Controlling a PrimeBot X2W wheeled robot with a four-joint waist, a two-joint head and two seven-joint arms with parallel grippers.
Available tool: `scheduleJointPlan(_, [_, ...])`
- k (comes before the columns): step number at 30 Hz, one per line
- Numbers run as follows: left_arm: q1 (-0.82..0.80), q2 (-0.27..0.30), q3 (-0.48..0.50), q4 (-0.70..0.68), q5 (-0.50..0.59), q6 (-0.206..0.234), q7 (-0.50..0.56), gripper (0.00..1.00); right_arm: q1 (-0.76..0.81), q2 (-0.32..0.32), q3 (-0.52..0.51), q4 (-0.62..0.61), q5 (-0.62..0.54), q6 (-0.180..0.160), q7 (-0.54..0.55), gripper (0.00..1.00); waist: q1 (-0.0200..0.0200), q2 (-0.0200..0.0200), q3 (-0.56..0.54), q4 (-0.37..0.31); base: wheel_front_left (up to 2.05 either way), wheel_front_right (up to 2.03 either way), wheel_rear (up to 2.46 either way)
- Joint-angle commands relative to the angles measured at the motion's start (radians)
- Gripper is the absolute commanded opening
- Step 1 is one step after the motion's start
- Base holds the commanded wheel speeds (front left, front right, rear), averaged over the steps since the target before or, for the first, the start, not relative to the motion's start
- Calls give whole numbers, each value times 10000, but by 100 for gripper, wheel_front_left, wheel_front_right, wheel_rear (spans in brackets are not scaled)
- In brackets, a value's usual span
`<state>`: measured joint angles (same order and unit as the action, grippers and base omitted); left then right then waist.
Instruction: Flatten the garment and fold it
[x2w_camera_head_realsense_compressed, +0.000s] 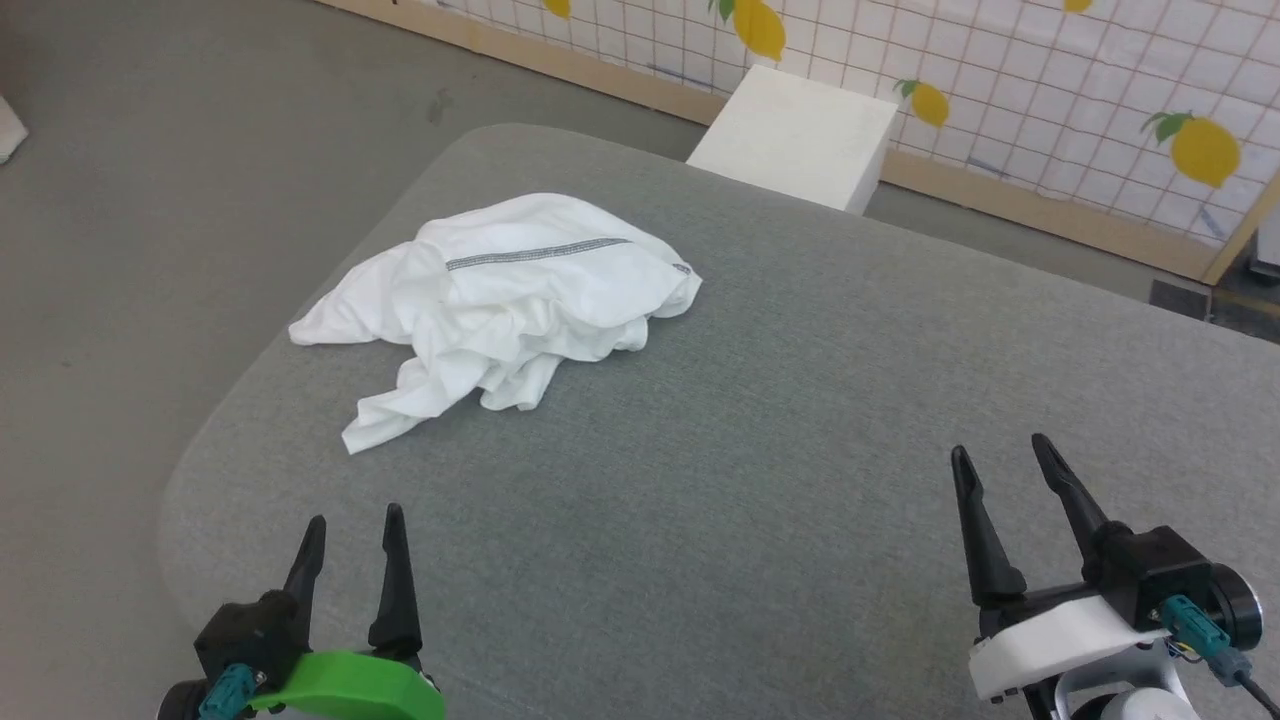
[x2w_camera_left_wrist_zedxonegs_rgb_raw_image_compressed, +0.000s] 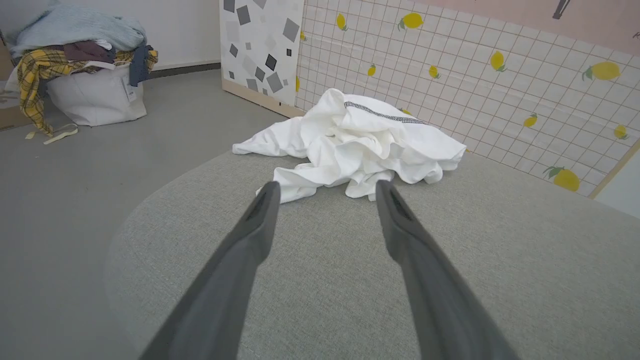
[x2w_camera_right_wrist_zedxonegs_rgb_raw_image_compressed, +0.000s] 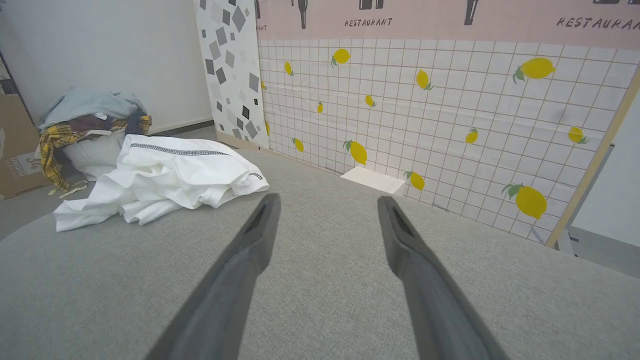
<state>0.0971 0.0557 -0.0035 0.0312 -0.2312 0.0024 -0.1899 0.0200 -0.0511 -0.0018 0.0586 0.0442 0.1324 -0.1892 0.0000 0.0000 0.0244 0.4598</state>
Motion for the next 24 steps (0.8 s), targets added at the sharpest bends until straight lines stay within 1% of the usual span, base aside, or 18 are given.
scheduleJointPlan(1, [121, -42, 32, 46, -140, 39, -114, 100, 35, 6, 25, 53, 63, -13, -118, 100, 0, 0, -13, 133, 0, 0, 0])
scheduleJointPlan(24, [361, -52, -3, 147, -680, 42, -587, 100, 60, 8, 1, 162, 67, -16, -594, 100, 0, 0, 57, 1190, 0, 0, 0])
